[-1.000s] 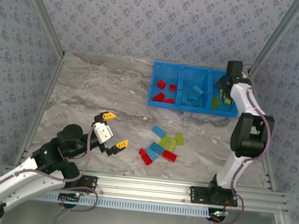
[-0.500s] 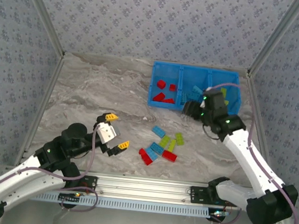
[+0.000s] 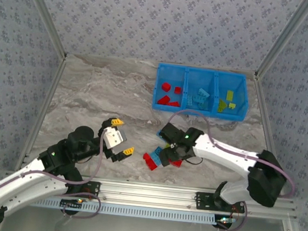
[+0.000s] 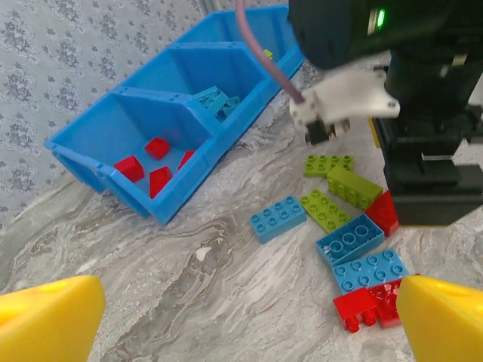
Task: Sort the legos into containers by color
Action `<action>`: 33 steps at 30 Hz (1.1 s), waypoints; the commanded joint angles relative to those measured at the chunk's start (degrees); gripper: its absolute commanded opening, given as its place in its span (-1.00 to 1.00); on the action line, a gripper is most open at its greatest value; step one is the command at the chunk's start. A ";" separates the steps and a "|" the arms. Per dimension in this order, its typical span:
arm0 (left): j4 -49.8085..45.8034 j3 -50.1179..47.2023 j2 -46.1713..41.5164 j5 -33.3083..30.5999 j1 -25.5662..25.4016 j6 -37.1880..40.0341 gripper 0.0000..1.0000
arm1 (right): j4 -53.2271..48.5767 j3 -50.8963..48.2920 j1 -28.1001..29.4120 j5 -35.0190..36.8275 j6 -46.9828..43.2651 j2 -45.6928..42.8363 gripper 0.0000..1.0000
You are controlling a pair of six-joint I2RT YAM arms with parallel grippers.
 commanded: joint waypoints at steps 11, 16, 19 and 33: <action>-0.65 1.34 -0.27 -0.47 0.19 1.85 0.98 | 1.12 -0.28 0.57 -4.17 -1.40 11.50 0.25; -0.82 1.41 -0.33 -0.06 0.21 1.91 0.98 | -0.32 -0.95 2.22 -5.59 -0.64 10.07 -0.14; -0.69 1.32 -0.43 0.42 0.20 1.86 0.98 | -0.93 -0.75 3.91 -6.80 -0.48 7.38 -0.25; -0.71 1.31 -0.51 2.11 0.18 1.83 0.98 | 8.50 19.09 -8.49 12.88 -0.03 -0.92 -0.45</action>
